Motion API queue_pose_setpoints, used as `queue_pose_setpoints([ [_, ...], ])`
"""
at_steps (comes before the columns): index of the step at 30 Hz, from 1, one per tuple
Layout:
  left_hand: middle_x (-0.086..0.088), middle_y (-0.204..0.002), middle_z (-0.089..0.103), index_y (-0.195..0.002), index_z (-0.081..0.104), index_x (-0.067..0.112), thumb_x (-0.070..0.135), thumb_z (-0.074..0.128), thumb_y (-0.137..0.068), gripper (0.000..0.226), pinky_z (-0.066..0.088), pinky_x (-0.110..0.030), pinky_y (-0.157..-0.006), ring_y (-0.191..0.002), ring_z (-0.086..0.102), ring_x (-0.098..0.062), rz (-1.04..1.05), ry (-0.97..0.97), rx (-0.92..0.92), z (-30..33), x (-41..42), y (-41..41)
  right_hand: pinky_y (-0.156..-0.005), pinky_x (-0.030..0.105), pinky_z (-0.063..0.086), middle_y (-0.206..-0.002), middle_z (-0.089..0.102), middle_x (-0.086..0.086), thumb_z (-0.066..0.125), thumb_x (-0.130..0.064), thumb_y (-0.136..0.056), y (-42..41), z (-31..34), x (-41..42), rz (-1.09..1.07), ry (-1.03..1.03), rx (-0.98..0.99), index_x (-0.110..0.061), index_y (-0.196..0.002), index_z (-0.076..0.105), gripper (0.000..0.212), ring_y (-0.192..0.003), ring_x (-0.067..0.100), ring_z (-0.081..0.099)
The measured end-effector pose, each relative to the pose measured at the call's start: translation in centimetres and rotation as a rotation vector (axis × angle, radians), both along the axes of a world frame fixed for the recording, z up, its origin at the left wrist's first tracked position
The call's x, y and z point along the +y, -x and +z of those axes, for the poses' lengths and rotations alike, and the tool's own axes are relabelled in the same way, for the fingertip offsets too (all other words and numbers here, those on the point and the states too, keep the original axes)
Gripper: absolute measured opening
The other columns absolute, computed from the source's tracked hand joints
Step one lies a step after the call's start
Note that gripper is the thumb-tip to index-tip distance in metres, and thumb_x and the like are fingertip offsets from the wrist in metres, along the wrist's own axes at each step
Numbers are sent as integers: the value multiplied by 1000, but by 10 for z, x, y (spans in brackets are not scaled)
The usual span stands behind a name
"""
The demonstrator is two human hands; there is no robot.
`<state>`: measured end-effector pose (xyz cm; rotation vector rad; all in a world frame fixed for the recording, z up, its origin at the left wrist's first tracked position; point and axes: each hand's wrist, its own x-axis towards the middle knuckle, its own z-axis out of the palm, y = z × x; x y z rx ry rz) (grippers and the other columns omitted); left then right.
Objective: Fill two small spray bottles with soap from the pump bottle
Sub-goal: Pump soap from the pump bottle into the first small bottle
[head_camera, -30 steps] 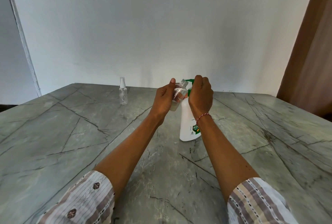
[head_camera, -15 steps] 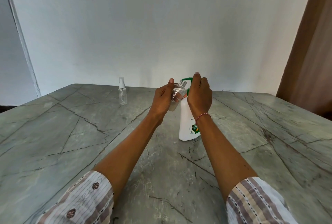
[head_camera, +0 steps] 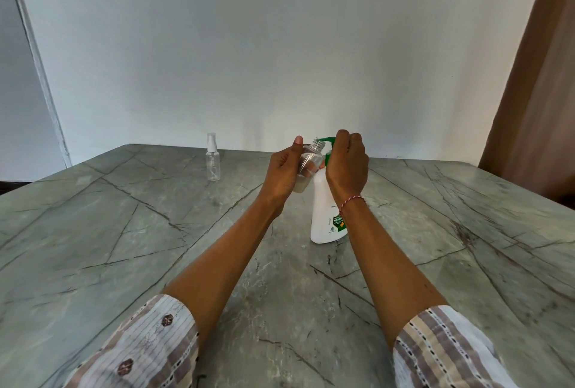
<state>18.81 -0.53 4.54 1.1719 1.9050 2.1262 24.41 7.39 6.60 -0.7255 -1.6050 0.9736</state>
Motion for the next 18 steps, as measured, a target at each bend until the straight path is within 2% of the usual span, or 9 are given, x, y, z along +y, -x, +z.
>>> queue_pose_setpoints([
  [4, 26, -62, 64, -78, 63, 37, 45, 33, -96, 37, 44, -3, -51, -57, 59, 12, -5, -14, -8, 3, -2, -1, -49, 12, 25, -65, 39, -14, 28, -36, -100, -1, 0, 1, -9, -72, -84, -12, -91, 47, 32, -59, 6, 40],
  [6, 28, -61, 64, -78, 63, 37, 45, 33, -96, 36, 44, -2, -51, -58, 59, 12, -7, -13, -5, 3, -2, -3, -55, 17, 31, -68, 44, -7, 28, -35, -99, -2, -1, 1, 19, -90, -67, -9, -92, 50, 35, -65, 10, 43],
  [8, 28, -63, 64, -78, 62, 38, 45, 32, -96, 36, 45, -4, -54, -61, 61, 9, -8, -15, -2, 3, -2, -3, -58, 23, 32, -71, 47, -3, 30, -31, -98, -1, -1, 2, 38, -67, -9, -8, -88, 49, 32, -65, 11, 44],
  [12, 14, -83, 64, -89, 62, 33, 46, 31, -96, 34, 46, -15, -64, -73, 60, -4, -19, -20, -12, 4, 0, -2, -51, 16, 25, -65, 39, -12, 32, -23, -97, 2, -1, 2, 10, -57, -14, -11, -84, 45, 22, -57, 6, 41],
  [15, 15, -82, 63, -89, 62, 33, 46, 32, -96, 33, 45, -14, -62, -72, 59, -3, -17, -11, -14, 2, -1, -3, -50, 18, 24, -63, 39, -10, 33, -21, -97, 2, -1, 2, 13, -39, 29, -9, -83, 45, 21, -56, 5, 39],
  [18, 19, -78, 63, -87, 62, 35, 46, 32, -96, 34, 43, -5, -54, -67, 60, 2, -14, -3, -14, 2, -2, -4, -52, 20, 26, -64, 40, -8, 33, -21, -97, 0, -1, 3, 11, -26, 40, -9, -85, 45, 21, -57, 6, 40],
])
